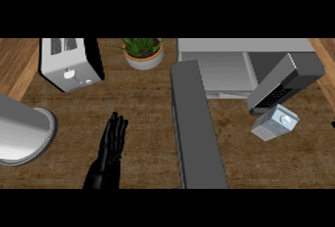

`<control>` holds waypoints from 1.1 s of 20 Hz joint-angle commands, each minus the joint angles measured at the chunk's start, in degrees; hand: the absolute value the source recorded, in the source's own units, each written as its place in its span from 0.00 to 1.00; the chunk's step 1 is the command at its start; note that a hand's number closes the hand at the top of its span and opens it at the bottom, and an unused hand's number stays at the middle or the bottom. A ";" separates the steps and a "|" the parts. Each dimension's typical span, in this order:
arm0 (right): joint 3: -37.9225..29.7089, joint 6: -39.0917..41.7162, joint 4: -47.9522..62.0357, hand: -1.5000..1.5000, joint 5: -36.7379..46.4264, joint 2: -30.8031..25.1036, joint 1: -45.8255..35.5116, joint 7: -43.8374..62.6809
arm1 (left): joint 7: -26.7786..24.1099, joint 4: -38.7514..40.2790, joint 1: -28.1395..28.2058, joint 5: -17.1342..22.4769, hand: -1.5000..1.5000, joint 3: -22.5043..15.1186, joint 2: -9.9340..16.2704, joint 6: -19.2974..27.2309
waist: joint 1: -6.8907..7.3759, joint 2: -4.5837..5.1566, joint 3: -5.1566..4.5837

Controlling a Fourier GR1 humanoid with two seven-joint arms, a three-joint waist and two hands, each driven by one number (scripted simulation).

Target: Pick up the milk, place it into the microwave and close the microwave

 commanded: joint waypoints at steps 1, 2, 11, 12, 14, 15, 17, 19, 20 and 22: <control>0.67 2.17 8.35 0.00 10.67 2.35 -3.46 -10.45 | -4.67 4.46 -0.54 0.89 0.00 -1.96 -0.14 2.79 | 0.20 0.07 0.01; 0.34 1.11 9.49 0.00 11.27 2.03 -4.64 -11.83 | -2.42 3.67 -1.67 0.44 0.00 -4.41 -0.14 5.85 | 0.18 0.06 0.02; 4.38 -5.42 14.76 0.00 17.32 3.96 -6.20 -18.20 | -11.87 7.42 4.97 5.45 0.00 -5.68 2.17 2.75 | 0.26 0.04 -0.03; 4.89 -6.75 17.79 0.00 19.30 3.98 -7.57 -20.64 | -7.59 4.59 4.62 0.07 0.00 -11.24 -0.08 7.51 | 0.35 0.02 0.02; 4.05 -8.24 24.85 0.00 19.31 2.36 -12.14 -21.37 | -8.49 2.80 4.39 5.39 0.00 -5.29 3.56 2.83 | 0.44 0.06 0.00; 6.88 -10.22 26.28 0.00 22.29 4.30 -13.16 -23.70 | -6.45 3.68 2.83 4.66 0.00 -5.96 2.53 2.86 | 0.60 0.13 0.03; 6.88 -10.24 30.83 0.00 23.02 2.01 -15.09 -26.06 | -6.31 0.68 5.40 2.36 0.00 -8.90 2.56 5.01 | 0.67 0.08 0.04; 7.47 -13.02 36.90 0.00 25.85 1.93 -15.00 -32.64 | -2.93 -2.24 3.70 4.91 0.00 -4.89 5.40 2.46 | 0.79 0.18 0.08; 7.68 -12.65 34.74 0.00 24.20 1.54 -16.49 -29.29 | -4.54 -2.56 6.38 5.60 0.00 -5.76 6.11 2.46 | 0.65 0.08 0.03; 8.66 -18.42 40.81 0.00 27.47 2.18 -21.65 -31.69 | -6.14 -2.28 6.29 9.14 0.00 -3.11 7.55 -0.32 | 1.08 0.21 0.06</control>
